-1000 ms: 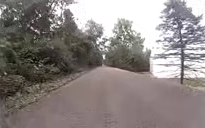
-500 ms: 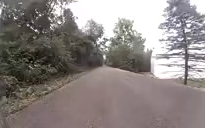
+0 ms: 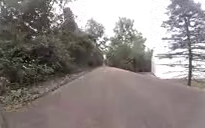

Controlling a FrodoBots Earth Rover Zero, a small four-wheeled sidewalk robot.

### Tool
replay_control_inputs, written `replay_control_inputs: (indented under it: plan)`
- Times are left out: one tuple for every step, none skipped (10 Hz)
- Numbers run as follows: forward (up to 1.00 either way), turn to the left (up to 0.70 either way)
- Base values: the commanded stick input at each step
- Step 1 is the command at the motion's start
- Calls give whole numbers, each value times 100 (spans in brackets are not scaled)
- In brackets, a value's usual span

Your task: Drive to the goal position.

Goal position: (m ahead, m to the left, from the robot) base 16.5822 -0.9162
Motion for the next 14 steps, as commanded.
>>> replay_control_inputs:
  plan:
    - [70, 0]
    - [70, 0]
    - [70, 0]
    - [70, 0]
    - [70, 0]
    - [70, 0]
    - [70, 0]
    - [70, 0]
    - [70, 0]
    - [70, 0]
    - [70, 0]
    - [70, 0]
    - [70, 0]
    - [70, 0]
